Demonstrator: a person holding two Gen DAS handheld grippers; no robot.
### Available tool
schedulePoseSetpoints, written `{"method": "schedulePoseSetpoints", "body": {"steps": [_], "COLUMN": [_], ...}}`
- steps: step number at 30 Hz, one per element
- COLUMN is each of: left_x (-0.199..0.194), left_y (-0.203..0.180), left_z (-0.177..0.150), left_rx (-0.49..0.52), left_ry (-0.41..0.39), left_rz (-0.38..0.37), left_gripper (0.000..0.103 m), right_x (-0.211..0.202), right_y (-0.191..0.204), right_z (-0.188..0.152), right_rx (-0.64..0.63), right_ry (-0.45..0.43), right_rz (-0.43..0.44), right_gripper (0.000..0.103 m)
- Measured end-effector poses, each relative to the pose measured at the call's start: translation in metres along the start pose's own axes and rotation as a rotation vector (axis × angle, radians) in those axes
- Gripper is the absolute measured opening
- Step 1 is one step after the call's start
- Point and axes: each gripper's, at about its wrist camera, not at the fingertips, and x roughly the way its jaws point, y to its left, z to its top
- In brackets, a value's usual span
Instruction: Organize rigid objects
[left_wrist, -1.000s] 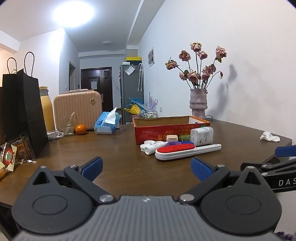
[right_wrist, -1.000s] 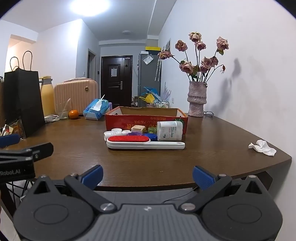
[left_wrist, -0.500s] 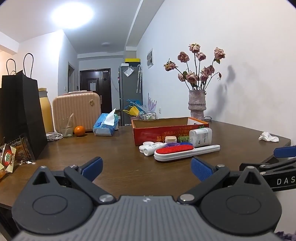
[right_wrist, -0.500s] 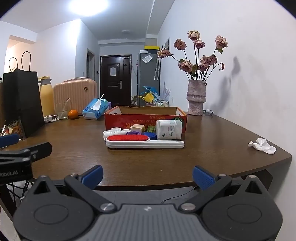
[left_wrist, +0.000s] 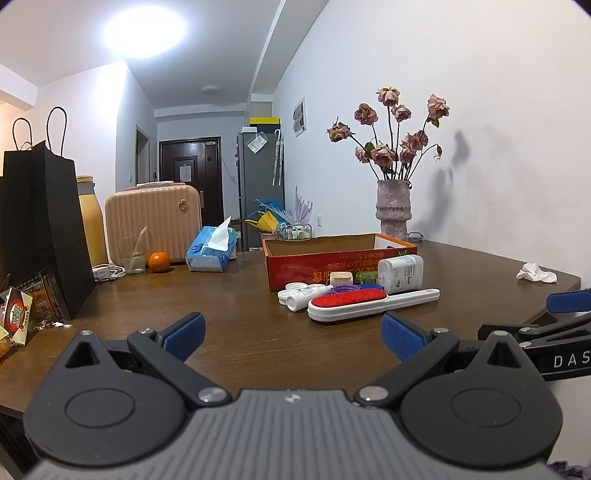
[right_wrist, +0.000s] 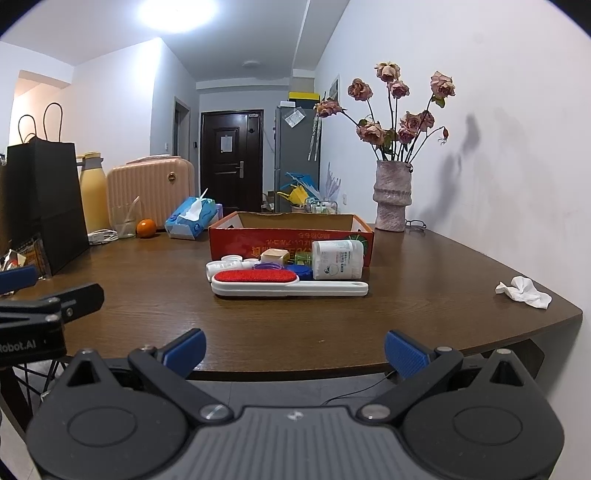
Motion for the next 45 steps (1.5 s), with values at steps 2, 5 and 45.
{"method": "schedulePoseSetpoints", "body": {"steps": [2, 5, 45], "left_x": [-0.0001, -0.0002, 0.0039], "left_y": [-0.0012, -0.0031, 0.0026], "left_z": [0.0002, 0.0005, -0.0045], "left_rx": [0.0, -0.001, -0.003], "left_ry": [0.001, 0.003, 0.02], "left_rz": [0.0, 0.001, -0.006], "left_gripper": [0.103, 0.103, 0.103], "right_x": [0.0003, 0.0003, 0.0046], "right_y": [-0.0003, -0.001, -0.0025], "right_z": [0.0003, 0.0002, -0.0032], "right_rx": [0.002, 0.005, 0.016], "right_ry": [-0.001, 0.001, 0.018], "right_rz": [-0.001, -0.003, 0.0], "right_gripper": [0.103, 0.103, 0.103]}}
